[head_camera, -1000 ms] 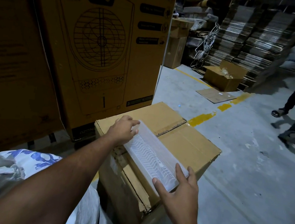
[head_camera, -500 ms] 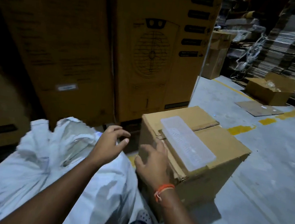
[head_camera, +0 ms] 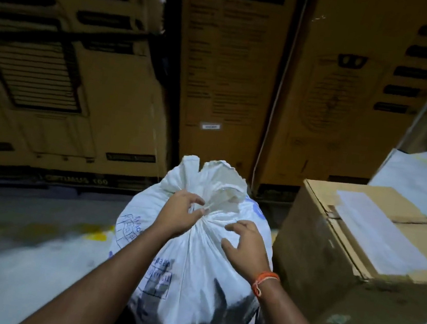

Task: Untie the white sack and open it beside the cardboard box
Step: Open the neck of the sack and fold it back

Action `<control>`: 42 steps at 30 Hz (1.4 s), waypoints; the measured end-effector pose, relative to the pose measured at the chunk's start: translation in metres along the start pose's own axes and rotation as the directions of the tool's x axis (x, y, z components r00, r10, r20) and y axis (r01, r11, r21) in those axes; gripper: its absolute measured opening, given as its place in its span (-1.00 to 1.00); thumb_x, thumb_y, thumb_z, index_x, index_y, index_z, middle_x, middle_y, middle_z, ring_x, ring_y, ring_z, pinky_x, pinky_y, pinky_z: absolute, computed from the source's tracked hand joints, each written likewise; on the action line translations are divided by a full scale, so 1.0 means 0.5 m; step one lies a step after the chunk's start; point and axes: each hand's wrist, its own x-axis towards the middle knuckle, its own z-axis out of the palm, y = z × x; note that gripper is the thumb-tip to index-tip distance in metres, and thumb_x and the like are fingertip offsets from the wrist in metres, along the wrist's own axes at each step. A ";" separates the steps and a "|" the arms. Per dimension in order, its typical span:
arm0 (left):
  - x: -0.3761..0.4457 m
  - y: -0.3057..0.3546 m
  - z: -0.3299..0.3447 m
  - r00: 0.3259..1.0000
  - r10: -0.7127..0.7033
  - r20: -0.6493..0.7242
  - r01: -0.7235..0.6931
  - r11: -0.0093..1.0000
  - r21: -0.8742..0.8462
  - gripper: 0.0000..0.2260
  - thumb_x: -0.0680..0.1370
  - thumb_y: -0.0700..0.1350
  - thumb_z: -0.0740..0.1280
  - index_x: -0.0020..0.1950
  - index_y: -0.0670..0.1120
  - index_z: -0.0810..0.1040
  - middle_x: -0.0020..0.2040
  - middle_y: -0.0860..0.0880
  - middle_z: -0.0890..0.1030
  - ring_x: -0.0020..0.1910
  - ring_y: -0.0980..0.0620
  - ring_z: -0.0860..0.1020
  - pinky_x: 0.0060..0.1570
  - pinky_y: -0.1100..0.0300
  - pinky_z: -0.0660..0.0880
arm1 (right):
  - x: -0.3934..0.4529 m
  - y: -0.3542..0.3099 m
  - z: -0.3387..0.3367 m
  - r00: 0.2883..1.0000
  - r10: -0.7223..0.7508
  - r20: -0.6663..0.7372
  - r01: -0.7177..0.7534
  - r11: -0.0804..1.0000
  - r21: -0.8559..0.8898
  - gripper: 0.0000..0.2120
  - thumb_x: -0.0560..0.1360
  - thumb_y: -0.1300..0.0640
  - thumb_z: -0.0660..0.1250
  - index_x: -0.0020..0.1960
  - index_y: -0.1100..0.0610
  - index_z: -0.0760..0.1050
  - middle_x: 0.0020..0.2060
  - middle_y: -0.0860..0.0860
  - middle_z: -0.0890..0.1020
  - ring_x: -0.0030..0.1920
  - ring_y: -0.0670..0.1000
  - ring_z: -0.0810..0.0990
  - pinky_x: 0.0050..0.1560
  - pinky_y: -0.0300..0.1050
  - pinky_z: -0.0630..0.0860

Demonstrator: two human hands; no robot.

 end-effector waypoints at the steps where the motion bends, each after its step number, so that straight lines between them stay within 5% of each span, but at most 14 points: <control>1: 0.014 -0.017 0.008 0.999 -0.033 0.005 0.033 0.999 -0.018 -0.71 0.60 0.00 0.41 0.30 -0.04 0.67 0.28 -0.11 0.60 0.26 -0.06 0.59 0.24 0.09 0.50 | 0.020 0.001 0.006 1.000 0.005 -0.005 -0.005 1.000 0.018 -0.61 0.47 0.06 0.42 0.29 0.08 0.61 0.21 0.02 0.57 0.18 -0.01 0.59 0.25 -0.22 0.50; 3: 0.050 -0.049 0.029 0.995 -0.101 0.018 0.102 0.992 -0.069 -0.67 0.60 0.00 0.41 0.35 -0.03 0.62 0.31 -0.11 0.56 0.25 -0.06 0.62 0.24 0.10 0.51 | 0.067 0.006 0.018 0.999 0.032 -0.005 -0.031 0.997 0.068 -0.61 0.50 0.07 0.42 0.32 0.05 0.56 0.12 -0.01 0.63 0.01 -0.05 0.64 0.02 -0.36 0.51; 8: 0.191 -0.126 0.097 0.955 -0.292 -0.055 0.285 0.953 -0.104 -0.58 0.55 0.01 0.44 0.40 -0.02 0.56 0.32 -0.09 0.60 0.19 -0.05 0.62 0.20 0.10 0.54 | 0.230 0.037 0.075 0.990 0.140 -0.016 -0.135 0.974 0.180 -0.77 0.53 0.08 0.41 0.17 0.09 0.63 -0.11 -0.02 0.70 -0.18 -0.16 0.60 -0.11 -0.38 0.48; 11: 0.281 -0.157 0.133 0.895 -0.403 -0.192 0.388 0.915 -0.112 -0.50 0.54 0.04 0.46 0.44 -0.07 0.48 0.39 -0.12 0.53 0.31 -0.14 0.55 0.27 -0.01 0.53 | 0.330 0.049 0.119 0.969 0.241 -0.045 -0.220 0.937 0.273 -0.86 0.54 0.05 0.39 0.02 0.09 0.65 -0.18 -0.03 0.70 -0.15 -0.03 0.63 -0.08 -0.21 0.53; 15: 0.389 -0.182 0.154 0.822 -0.468 -0.326 0.449 0.883 -0.135 -0.23 0.52 0.06 0.51 0.60 -0.11 0.21 0.53 -0.18 0.34 0.45 -0.24 0.42 0.32 -0.12 0.48 | 0.453 0.066 0.163 0.890 0.441 -0.118 -0.361 0.839 0.408 -0.72 0.56 -0.04 0.38 0.17 0.10 0.47 -0.07 0.05 0.64 -0.06 0.10 0.61 0.03 -0.11 0.55; 18: 0.441 -0.204 0.170 0.825 -0.489 -0.283 0.483 0.870 -0.097 -0.25 0.52 0.07 0.51 0.56 -0.06 0.15 0.40 -0.18 0.52 0.31 -0.23 0.56 0.16 -0.09 0.56 | 0.516 0.071 0.182 0.845 0.528 -0.085 -0.443 0.780 0.442 -0.60 0.54 -0.09 0.42 0.20 0.13 0.40 -0.06 0.04 0.55 -0.06 0.08 0.53 -0.13 -0.22 0.45; 20: 0.455 -0.217 0.182 0.827 -0.472 -0.305 0.470 0.879 -0.086 -0.35 0.56 -0.01 0.47 0.49 -0.04 0.15 0.21 -0.16 0.66 0.13 -0.21 0.66 0.02 -0.06 0.61 | 0.544 0.069 0.192 0.815 0.574 -0.081 -0.473 0.739 0.479 -0.60 0.51 -0.08 0.46 0.15 0.15 0.41 -0.14 0.02 0.56 -0.10 0.09 0.53 -0.31 -0.24 0.36; 22: 0.449 -0.220 0.187 0.845 -0.415 -0.338 0.405 0.909 -0.102 -0.36 0.59 -0.06 0.42 0.52 0.01 0.08 0.12 -0.13 0.70 0.01 -0.18 0.68 -0.11 0.03 0.56 | 0.559 0.071 0.196 0.801 0.586 -0.124 -0.455 0.730 0.511 -0.62 0.49 0.02 0.49 0.13 0.15 0.38 -0.26 -0.02 0.57 -0.14 0.09 0.57 -0.24 -0.18 0.45; 26: 0.403 -0.204 0.161 0.915 -0.250 -0.316 0.251 0.967 -0.039 -0.16 0.61 -0.09 0.38 0.65 0.19 -0.16 0.38 -0.17 0.55 0.03 -0.18 0.66 -0.15 0.08 0.49 | 0.547 0.073 0.179 0.844 0.471 -0.254 -0.316 0.822 0.474 -0.67 0.50 0.29 0.32 0.21 0.13 0.33 -0.33 0.07 0.66 -0.26 0.09 0.63 -0.32 -0.17 0.48; 30: 0.371 -0.175 0.091 0.956 -0.100 -0.277 0.122 0.991 0.063 -0.04 0.59 -0.18 0.37 0.63 0.33 -0.28 0.51 -0.17 0.41 -0.18 -0.05 0.60 -0.27 0.02 0.60 | 0.515 0.053 0.135 0.938 0.250 -0.242 -0.147 0.915 0.377 -0.31 0.50 0.21 0.37 0.52 -0.03 0.13 -0.39 0.04 0.64 -0.34 0.05 0.64 -0.25 -0.03 0.63; 32: 0.358 -0.157 0.058 0.975 -0.050 -0.216 0.066 0.996 0.067 -0.03 0.55 -0.20 0.36 0.63 0.35 -0.25 0.47 -0.15 0.46 -0.22 0.00 0.56 -0.31 0.09 0.54 | 0.513 0.036 0.113 0.981 0.151 -0.123 -0.093 0.919 0.382 -0.16 0.52 0.15 0.39 0.61 -0.15 -0.03 -0.30 0.12 0.69 -0.29 0.12 0.69 -0.21 0.01 0.68; 34: 0.348 -0.143 0.031 0.987 -0.045 -0.152 0.060 0.993 0.097 -0.05 0.50 -0.19 0.37 0.64 0.35 -0.15 0.29 -0.12 0.57 -0.26 0.03 0.53 -0.38 0.18 0.39 | 0.518 0.011 0.093 0.995 0.104 0.013 -0.100 0.901 0.421 -0.15 0.55 0.07 0.40 0.63 -0.17 -0.06 0.02 0.17 0.73 -0.21 0.05 0.74 -0.21 -0.07 0.70; 37: 0.332 -0.134 -0.002 0.992 -0.052 -0.118 0.066 0.991 0.117 -0.19 0.47 -0.14 0.40 0.63 0.21 0.13 0.05 -0.08 0.65 -0.19 -0.01 0.57 -0.28 0.13 0.44 | 0.527 -0.021 0.075 0.989 0.108 0.096 -0.141 0.874 0.464 -0.21 0.58 0.05 0.39 0.64 -0.13 -0.01 0.47 0.18 0.45 -0.17 -0.03 0.75 -0.35 -0.24 0.60; 42: 0.306 -0.156 -0.028 0.975 -0.165 -0.148 0.144 0.979 -0.144 -0.65 0.50 0.08 0.50 0.25 0.00 0.64 0.08 0.10 0.68 -0.03 0.03 0.65 0.07 0.02 0.63 | 0.520 -0.040 0.080 0.985 0.100 0.143 -0.159 0.855 0.493 -0.28 0.60 -0.03 0.34 0.64 -0.11 0.04 0.37 0.23 0.55 -0.27 -0.02 0.72 -0.44 -0.32 0.50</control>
